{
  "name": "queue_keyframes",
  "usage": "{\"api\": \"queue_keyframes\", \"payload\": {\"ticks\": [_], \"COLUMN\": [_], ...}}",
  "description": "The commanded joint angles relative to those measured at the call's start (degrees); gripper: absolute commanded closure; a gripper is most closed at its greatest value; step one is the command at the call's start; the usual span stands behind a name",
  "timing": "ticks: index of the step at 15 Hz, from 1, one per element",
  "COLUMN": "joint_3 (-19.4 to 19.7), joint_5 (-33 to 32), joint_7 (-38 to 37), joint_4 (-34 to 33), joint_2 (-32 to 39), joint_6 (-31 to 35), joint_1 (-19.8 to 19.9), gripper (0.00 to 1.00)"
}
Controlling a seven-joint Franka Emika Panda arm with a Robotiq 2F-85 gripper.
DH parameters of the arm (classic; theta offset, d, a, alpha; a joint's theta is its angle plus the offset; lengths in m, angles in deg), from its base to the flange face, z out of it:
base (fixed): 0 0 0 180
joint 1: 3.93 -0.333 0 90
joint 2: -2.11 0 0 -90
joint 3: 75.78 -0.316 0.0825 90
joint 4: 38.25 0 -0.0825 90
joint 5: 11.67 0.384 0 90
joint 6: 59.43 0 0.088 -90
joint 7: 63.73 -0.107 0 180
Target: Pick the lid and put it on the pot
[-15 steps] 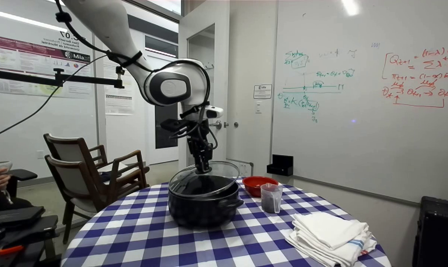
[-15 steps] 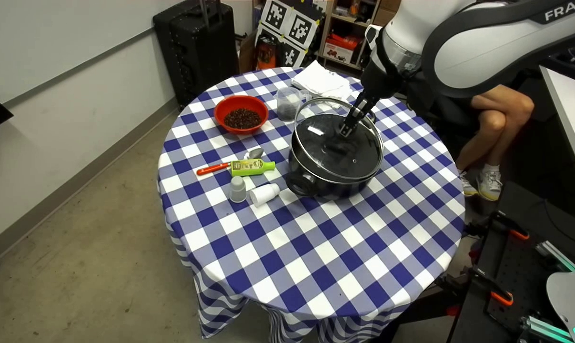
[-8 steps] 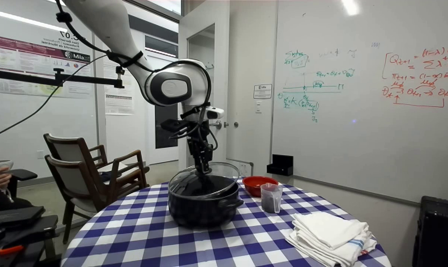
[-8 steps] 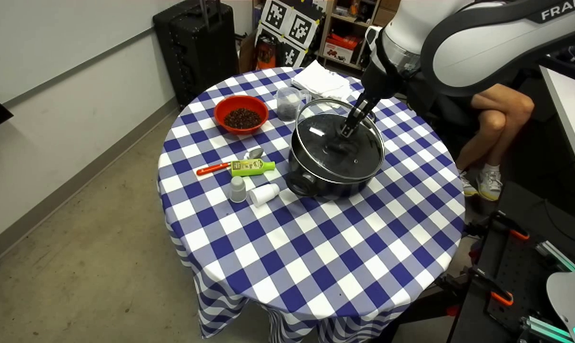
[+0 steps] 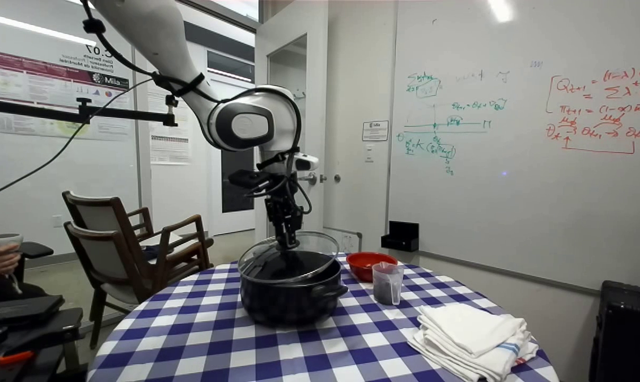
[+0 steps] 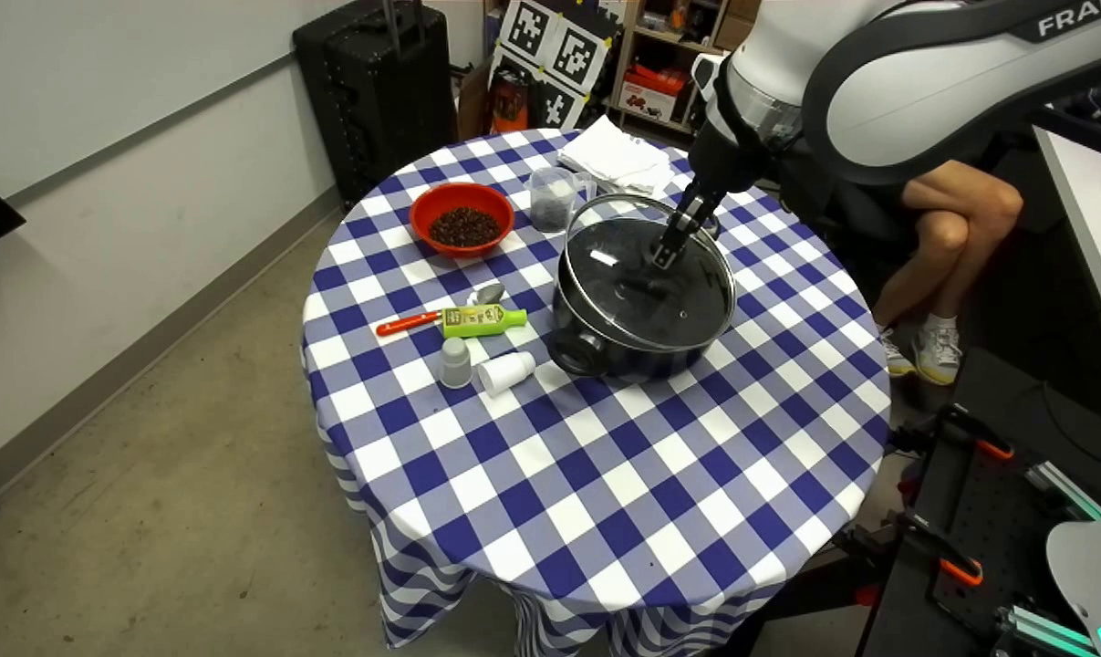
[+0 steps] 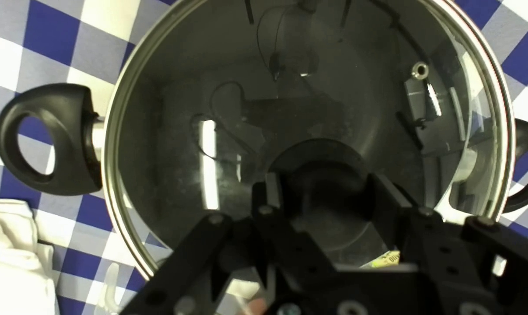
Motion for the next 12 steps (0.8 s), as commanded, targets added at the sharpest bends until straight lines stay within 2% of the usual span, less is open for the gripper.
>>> {"api": "queue_keyframes", "payload": {"ticks": [1, 12], "joint_3": [-0.47, 0.03], "joint_5": [0.21, -0.70], "joint_7": [2.41, 2.43], "joint_4": [-2.62, -4.88], "joint_2": [0.93, 3.21], "joint_6": [-1.91, -4.36], "joint_1": [-0.08, -0.15], "gripper": [0.74, 0.74]}}
